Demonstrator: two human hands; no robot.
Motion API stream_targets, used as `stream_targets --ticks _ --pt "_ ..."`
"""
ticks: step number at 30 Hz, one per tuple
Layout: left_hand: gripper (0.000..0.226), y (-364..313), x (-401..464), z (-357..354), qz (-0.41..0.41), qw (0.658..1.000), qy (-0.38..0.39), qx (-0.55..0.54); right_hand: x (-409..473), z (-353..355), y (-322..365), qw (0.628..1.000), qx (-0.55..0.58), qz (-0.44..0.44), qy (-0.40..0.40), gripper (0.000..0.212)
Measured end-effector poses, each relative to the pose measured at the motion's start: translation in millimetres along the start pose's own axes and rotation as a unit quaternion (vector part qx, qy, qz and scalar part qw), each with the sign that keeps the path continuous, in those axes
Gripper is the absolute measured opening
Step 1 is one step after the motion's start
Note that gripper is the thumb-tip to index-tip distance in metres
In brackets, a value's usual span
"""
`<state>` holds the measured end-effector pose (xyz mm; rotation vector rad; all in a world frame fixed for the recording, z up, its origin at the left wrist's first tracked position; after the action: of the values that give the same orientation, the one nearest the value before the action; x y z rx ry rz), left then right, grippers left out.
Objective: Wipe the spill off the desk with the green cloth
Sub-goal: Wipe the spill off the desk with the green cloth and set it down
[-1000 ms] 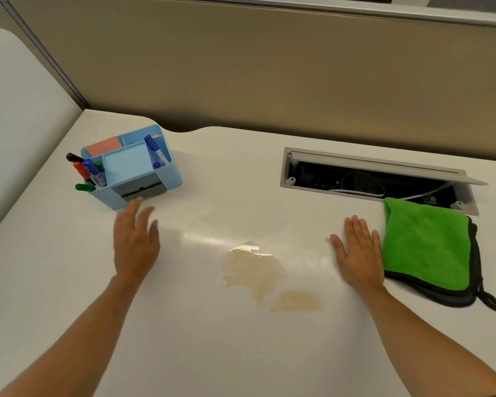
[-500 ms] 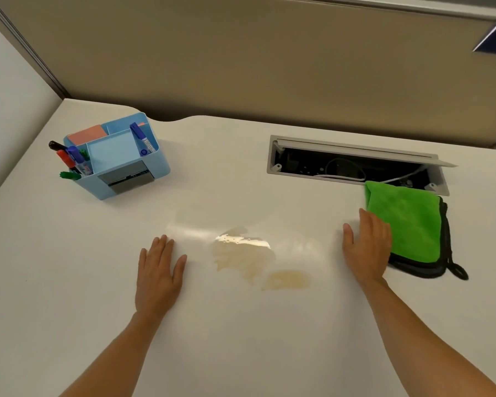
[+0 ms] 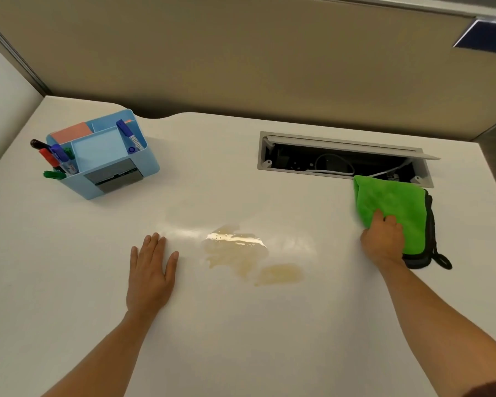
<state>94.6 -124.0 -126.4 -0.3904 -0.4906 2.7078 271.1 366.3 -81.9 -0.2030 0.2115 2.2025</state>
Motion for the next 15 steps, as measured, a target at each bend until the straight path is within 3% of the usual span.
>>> stream_targets --ticks 4,8,15 --pt "0.068 0 0 -1 0.004 1.000 0.002 0.001 -1 -3 9 0.999 0.035 0.025 0.028 0.040" --pt "0.069 0 0 -1 0.004 1.000 0.001 0.004 -22 -15 33 0.993 0.084 0.064 0.048 0.057" --pt "0.070 0 0 -1 0.002 1.000 0.004 0.008 -86 -41 100 0.972 0.129 0.165 0.109 0.067"
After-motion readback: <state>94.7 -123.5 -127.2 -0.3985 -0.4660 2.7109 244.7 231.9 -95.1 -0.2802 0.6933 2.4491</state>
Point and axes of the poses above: each hand's wrist, its own x-axis towards the middle knuckle, its own z-axis out of the back of the hand, y = z × x, the point moved 6 cm from there along x, towards the middle knuckle, and after that the axes turned 10 degrees about y, right-handed, at the moved point
